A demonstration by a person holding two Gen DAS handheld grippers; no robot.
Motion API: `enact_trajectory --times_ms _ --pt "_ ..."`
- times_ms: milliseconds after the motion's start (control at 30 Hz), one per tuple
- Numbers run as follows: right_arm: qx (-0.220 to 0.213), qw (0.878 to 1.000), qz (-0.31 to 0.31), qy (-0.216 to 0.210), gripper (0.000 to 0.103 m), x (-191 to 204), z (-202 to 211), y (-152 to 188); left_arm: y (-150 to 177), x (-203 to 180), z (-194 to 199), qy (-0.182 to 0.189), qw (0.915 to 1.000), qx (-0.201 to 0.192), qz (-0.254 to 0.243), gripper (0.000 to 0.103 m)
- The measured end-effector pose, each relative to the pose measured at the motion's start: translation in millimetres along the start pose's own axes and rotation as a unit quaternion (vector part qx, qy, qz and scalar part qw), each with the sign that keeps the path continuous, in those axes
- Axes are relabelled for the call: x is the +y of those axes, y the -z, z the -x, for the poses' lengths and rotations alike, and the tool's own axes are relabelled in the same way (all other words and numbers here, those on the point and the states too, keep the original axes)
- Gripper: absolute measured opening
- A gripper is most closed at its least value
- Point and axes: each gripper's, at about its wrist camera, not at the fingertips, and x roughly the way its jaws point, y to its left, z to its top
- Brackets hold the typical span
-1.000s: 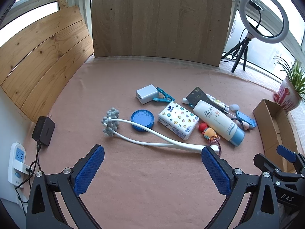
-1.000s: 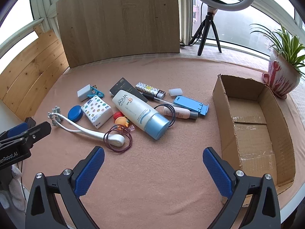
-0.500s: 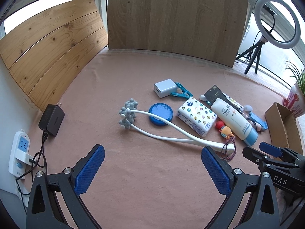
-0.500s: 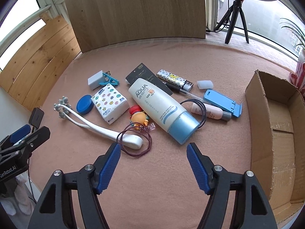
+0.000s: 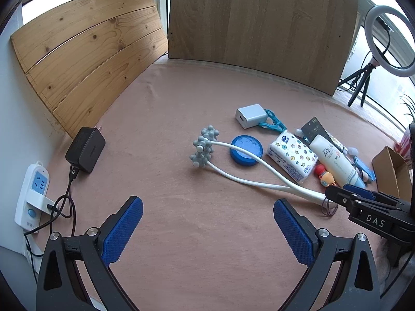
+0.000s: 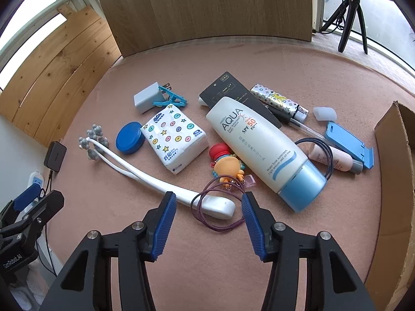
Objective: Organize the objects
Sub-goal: 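Move the right gripper down to the white massager's handle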
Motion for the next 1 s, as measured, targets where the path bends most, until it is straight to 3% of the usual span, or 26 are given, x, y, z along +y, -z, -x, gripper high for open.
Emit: enact_trajectory --times_ms 133,600,767,1000 --pt "-0.004 1.000 0.024 -0.006 0.039 14.8 -5.0 -11.2 1.5 5.7 0.2 -0.001 1.0000 0.002 0.005 0.102" --pt "0.058 0.992 0.094 -0.061 0.037 60.1 -41.3 -14.9 7.9 46.0 3.8 -0.026 0.9987 0.002 0.044 0.102" --pt "0.092 0.983 0.114 -0.106 0.037 81.2 -45.5 1.1 7.9 50.2 2.0 -0.028 0.9984 0.003 0.049 0.102" --pt "0.105 0.973 0.128 -0.159 0.037 100.6 -37.5 17.0 7.0 58.4 1.5 -0.030 0.9978 0.004 0.059 0.102"
